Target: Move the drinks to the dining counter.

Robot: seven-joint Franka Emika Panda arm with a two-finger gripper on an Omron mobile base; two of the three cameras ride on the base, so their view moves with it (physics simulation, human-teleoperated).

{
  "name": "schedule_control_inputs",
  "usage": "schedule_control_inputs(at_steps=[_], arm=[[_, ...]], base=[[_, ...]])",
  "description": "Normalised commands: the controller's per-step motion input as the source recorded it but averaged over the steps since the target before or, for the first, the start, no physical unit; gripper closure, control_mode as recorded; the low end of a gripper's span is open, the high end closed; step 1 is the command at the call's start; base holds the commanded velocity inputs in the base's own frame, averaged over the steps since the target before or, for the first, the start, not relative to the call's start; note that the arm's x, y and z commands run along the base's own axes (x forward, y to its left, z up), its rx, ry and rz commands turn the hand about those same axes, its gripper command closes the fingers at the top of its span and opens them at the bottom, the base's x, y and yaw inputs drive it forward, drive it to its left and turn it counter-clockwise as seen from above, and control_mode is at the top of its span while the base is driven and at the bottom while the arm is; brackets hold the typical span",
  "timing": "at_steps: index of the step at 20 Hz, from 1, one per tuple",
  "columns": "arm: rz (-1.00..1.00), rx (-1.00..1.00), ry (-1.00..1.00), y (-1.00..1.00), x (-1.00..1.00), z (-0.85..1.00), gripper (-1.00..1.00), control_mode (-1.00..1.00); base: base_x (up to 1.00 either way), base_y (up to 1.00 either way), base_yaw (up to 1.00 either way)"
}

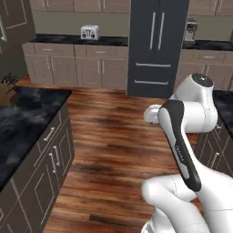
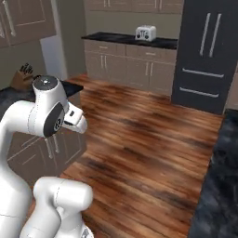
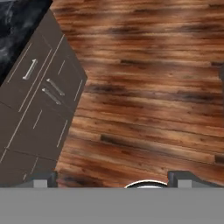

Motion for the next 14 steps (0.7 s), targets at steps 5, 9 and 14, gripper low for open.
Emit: schedule_control_inputs(at_steps=[5, 9, 14], arm=[[0.00, 0.00, 0.00, 0.00, 0.00, 0.00, -1.00, 1.00], [0.00, 0.00, 0.00, 0.00, 0.00, 0.00, -1.00, 1.00], [0.00, 0.00, 0.00, 0.00, 0.00, 0.00, -1.00, 1.00]], base=[[0.02, 0.00, 1.00], [0.05, 0.00, 1.00], [0.21, -0.51, 0.84]])
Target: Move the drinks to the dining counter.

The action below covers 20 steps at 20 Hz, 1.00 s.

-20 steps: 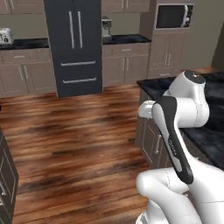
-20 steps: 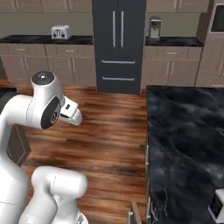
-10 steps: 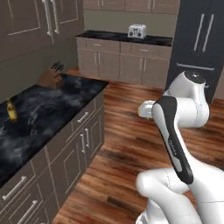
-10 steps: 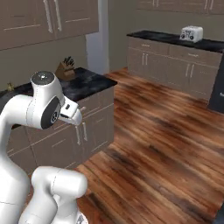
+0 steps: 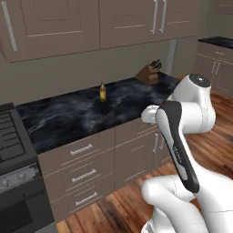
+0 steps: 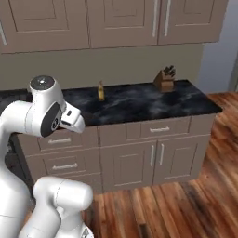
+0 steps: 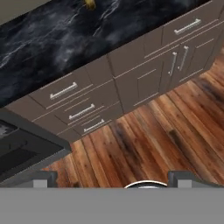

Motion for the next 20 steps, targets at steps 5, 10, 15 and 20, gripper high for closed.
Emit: schedule_control_inputs(at_steps=[5, 10, 15, 20], arm=[[0.00, 0.00, 0.00, 0.00, 0.00, 0.00, -1.00, 1.00], [0.00, 0.00, 0.00, 0.00, 0.00, 0.00, -1.00, 1.00], [0.00, 0.00, 0.00, 0.00, 0.00, 0.00, -1.00, 1.00], [0.00, 0.00, 0.00, 0.00, 0.00, 0.00, -1.00, 1.00]], base=[[0.30, -0.99, 0.59], [0.51, -0.71, 0.29], [0.99, 0.03, 0.06], [0.95, -0.68, 0.04]])
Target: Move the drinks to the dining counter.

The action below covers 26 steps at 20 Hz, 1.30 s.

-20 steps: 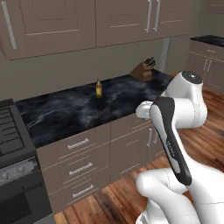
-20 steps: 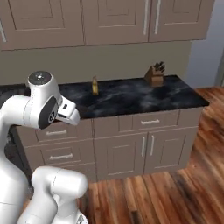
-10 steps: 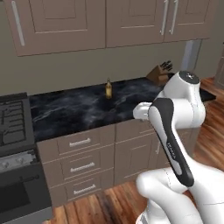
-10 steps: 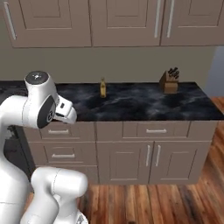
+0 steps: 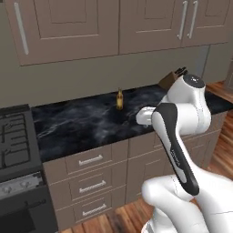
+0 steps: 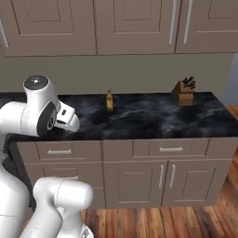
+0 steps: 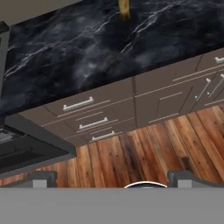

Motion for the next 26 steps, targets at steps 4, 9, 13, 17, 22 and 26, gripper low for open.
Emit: schedule_control_inputs(at_steps=[4, 9, 13, 17, 22, 26], arm=[[0.00, 0.00, 0.00, 0.00, 0.00, 0.00, -1.00, 1.00], [0.00, 0.00, 0.00, 0.00, 0.00, 0.00, -1.00, 1.00], [0.00, 0.00, 0.00, 0.00, 0.00, 0.00, -1.00, 1.00], [0.00, 0.00, 0.00, 0.00, 0.00, 0.00, -1.00, 1.00], [0.00, 0.00, 0.00, 0.00, 0.00, 0.00, -1.00, 1.00], [0.00, 0.00, 0.00, 0.00, 0.00, 0.00, -1.00, 1.00]], base=[[0.78, -0.77, 0.08], [1.00, -0.57, 0.10], [0.95, -0.92, 0.12], [0.48, -0.17, 0.11], [0.53, 0.26, 0.09], [0.64, -0.09, 0.13]])
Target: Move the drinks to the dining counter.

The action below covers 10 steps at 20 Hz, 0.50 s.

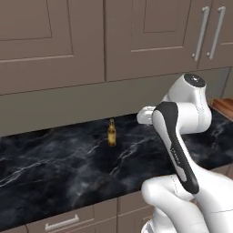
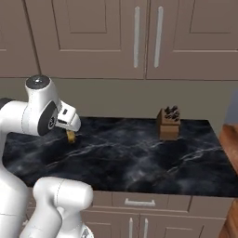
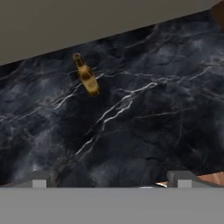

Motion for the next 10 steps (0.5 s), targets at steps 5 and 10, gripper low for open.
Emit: schedule_control_inputs(at_steps=[5, 10], arm=[[0.00, 0.00, 0.00, 0.00, 0.00, 0.00, -1.00, 1.00], [0.00, 0.00, 0.00, 0.00, 0.00, 0.00, -1.00, 1.00]], base=[[0.67, -0.04, 0.22], [0.99, -0.10, 0.37]])
